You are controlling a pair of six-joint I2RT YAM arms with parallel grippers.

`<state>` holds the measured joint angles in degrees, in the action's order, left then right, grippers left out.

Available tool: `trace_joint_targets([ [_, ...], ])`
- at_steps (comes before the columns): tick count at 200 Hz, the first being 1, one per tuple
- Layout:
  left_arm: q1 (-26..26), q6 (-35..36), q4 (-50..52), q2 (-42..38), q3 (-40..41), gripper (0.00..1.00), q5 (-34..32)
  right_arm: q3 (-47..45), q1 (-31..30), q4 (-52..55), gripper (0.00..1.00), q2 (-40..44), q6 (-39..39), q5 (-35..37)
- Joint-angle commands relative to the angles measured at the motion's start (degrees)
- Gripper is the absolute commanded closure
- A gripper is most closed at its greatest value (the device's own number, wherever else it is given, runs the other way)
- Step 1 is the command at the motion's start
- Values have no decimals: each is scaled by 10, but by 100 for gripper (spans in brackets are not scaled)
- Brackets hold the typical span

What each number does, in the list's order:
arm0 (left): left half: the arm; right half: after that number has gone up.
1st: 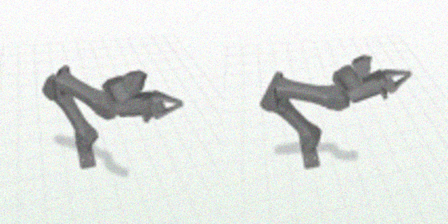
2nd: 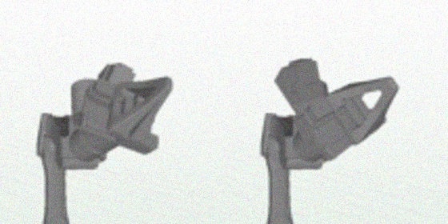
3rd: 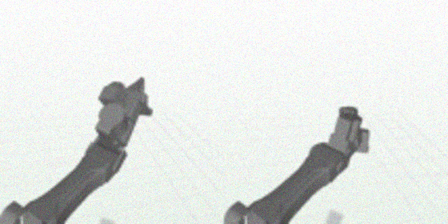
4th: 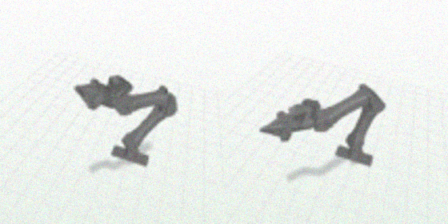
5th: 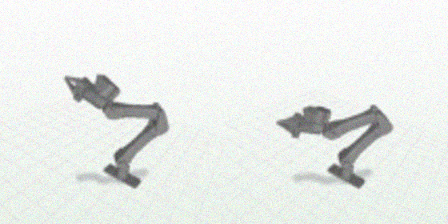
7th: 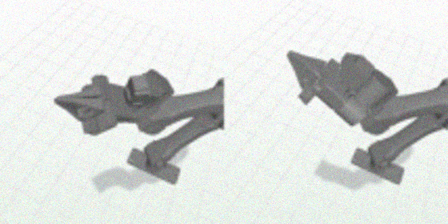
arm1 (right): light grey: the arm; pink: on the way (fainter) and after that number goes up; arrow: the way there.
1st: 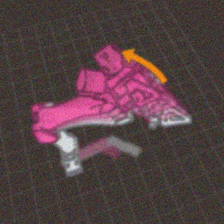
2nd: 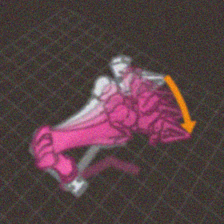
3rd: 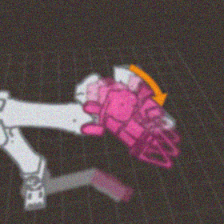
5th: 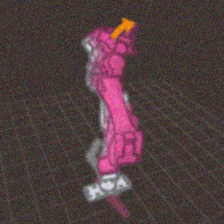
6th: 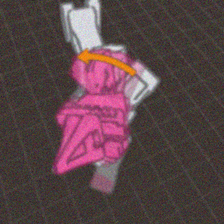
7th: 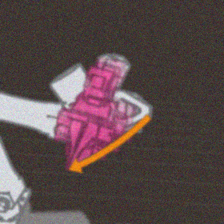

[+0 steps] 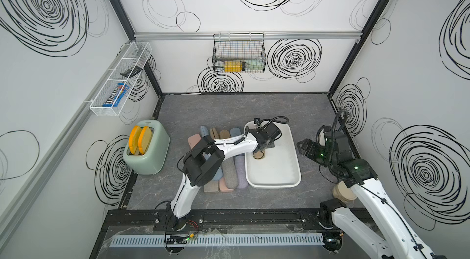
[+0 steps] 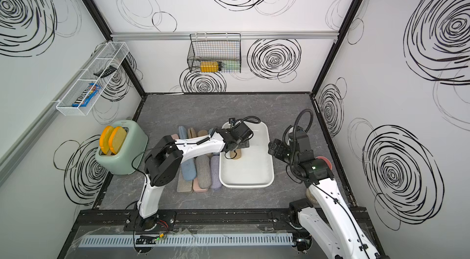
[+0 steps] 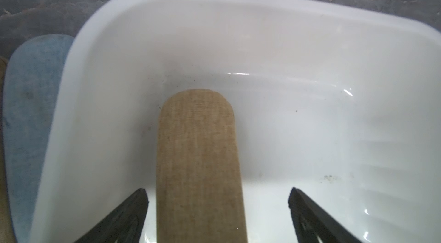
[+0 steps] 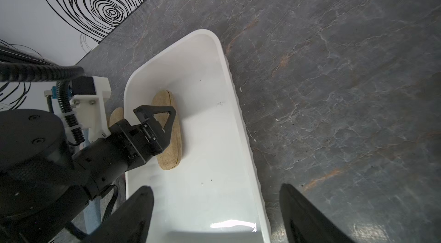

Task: Put the glasses cases into the storage boxes
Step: Place the glasses case in the storage box, then pick up the glasses case.

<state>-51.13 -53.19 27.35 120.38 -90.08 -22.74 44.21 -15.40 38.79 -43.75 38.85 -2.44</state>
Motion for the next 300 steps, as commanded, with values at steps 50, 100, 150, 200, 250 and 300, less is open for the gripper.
trace_joint_targets([
  [50, -39, 66, 17, -185, 49, 4, -93, 40, -40, -2, 16, -41, -3, -20],
  [100, -10, 179, -17, -406, 204, 4, -141, 73, -275, -42, 18, -133, 56, 99],
  [150, 219, 209, -94, -586, 391, 4, 54, 136, -473, -111, 18, -292, 91, 184],
  [200, 333, 208, -118, -620, 480, 3, 122, 293, -559, -84, 17, -499, 92, 191],
  [250, 354, 190, -132, -645, 518, 1, 127, 392, -573, -13, 17, -631, 100, 192],
  [300, 360, 189, -128, -638, 518, 3, 133, 392, -566, -1, 17, -653, 115, 188],
])
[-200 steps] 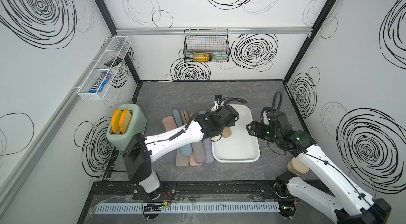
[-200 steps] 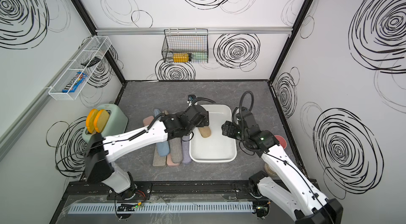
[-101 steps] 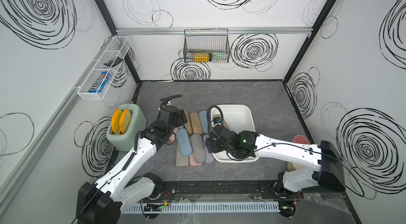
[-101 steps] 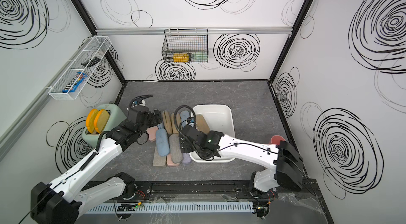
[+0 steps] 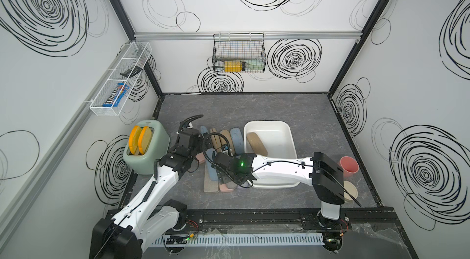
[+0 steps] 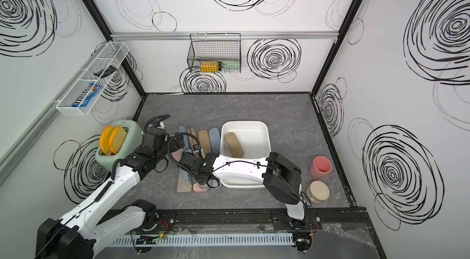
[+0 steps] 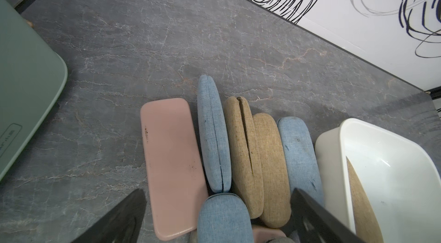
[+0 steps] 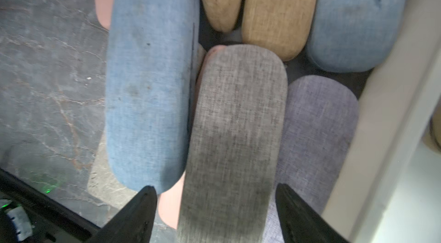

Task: Put the glasses cases into the storage boxes
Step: Pick up the glasses case.

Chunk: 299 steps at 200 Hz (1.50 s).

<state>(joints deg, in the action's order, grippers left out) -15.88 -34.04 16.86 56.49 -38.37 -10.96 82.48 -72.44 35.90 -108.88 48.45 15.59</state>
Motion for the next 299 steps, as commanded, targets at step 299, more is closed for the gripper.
trace_joint_targets([
  [299, 26, -13, -6, 27, -3, 3, 26, 37, -8, 43, 33, 28, 21, 29],
])
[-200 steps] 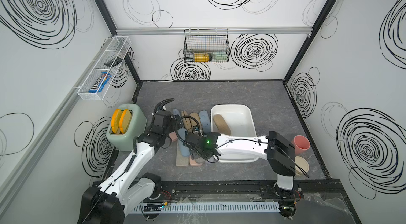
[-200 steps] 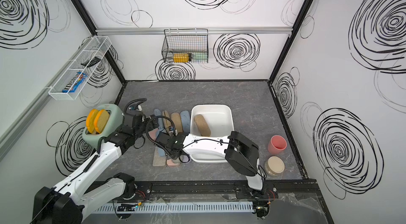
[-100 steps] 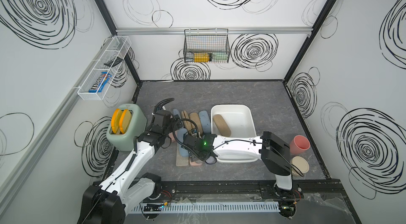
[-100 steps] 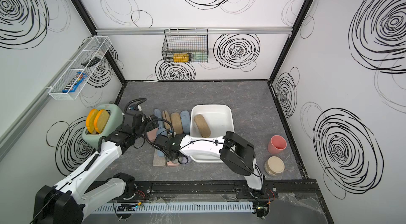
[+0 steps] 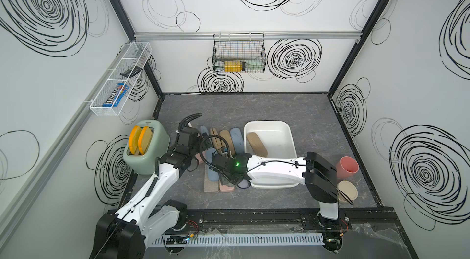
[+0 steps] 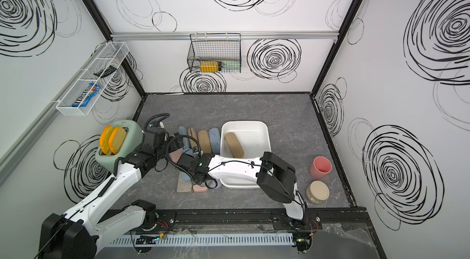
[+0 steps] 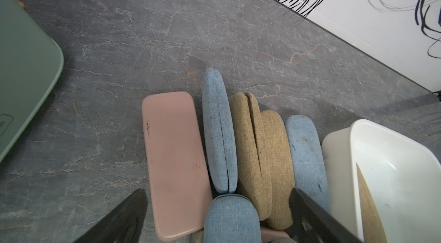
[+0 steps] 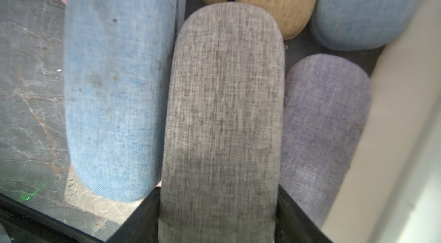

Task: Put the glasses cases into the storage boxes
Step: Pick up the glasses case, then place the glasses case in the storage box.

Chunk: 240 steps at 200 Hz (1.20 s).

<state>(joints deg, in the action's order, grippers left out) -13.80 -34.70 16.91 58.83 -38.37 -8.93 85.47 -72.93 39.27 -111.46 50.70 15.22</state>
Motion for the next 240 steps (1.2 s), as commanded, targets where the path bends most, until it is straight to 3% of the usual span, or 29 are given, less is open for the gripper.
trace_joint_targets([
  [1, 5, -6, -7, 3, -3, 3, 6, 5, -3, 9, 33, 55, -1, 33],
  [44, 5, -3, -13, 5, -1, 3, 15, -43, 9, -16, 36, 125, 5, 50],
  [93, -3, 4, -15, 12, -2, 2, 15, -163, 58, -53, 36, 256, 8, 64],
  [120, -6, 7, -15, 16, -3, 1, 15, -252, 131, -73, 36, 345, -14, 69],
  [154, -10, 10, -13, 20, -4, 0, 16, -342, 289, -126, 35, 431, -96, -2],
  [184, -11, 10, -14, 23, -6, 0, 19, -368, 389, -169, 36, 424, -164, -62],
  [202, -12, 11, -13, 25, -6, 0, 18, -365, 401, -190, 36, 391, -202, -81],
  [240, -12, 11, -13, 28, -6, 0, 22, -339, 412, -178, 36, 291, -204, -62],
])
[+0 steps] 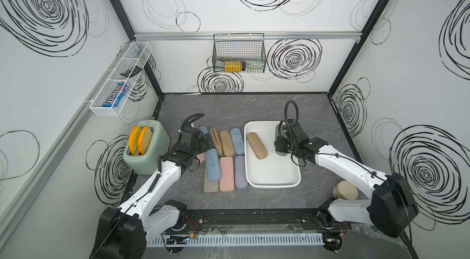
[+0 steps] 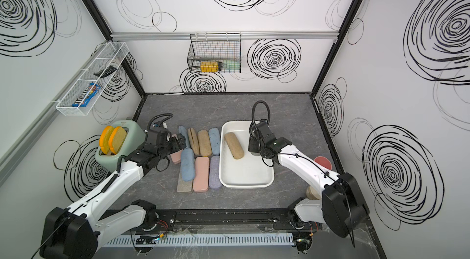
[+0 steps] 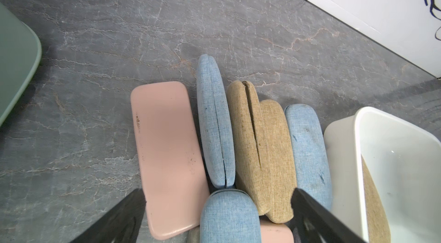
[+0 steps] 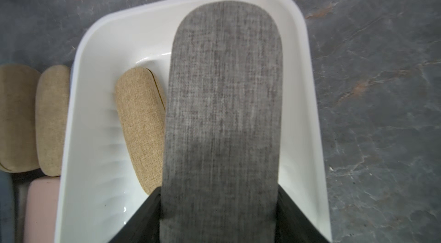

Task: Put the glasses cases into the storage boxes
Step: Place the glasses case in the storage box.

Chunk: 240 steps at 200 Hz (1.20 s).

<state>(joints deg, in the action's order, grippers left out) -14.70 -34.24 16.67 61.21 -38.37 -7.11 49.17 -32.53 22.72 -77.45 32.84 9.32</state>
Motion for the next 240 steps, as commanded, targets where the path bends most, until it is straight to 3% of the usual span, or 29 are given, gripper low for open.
trace_joint_targets([
  [1, -3, 7, -11, 4, -6, 0, 4, 24, 9, -14, 37, -52, -26, -3],
  [34, -2, 7, -13, 5, -7, 0, 5, 27, 15, -53, 39, -114, -58, 6],
  [108, -2, 11, -12, 0, -7, 0, -3, 25, -1, -124, 39, -161, -92, -64],
  [163, -5, 13, -12, 6, -7, 1, 0, 67, -34, -100, 40, -195, -78, -42],
  [240, -9, 14, -12, 6, -7, 1, 6, 99, -25, -68, 39, -225, -33, -40],
])
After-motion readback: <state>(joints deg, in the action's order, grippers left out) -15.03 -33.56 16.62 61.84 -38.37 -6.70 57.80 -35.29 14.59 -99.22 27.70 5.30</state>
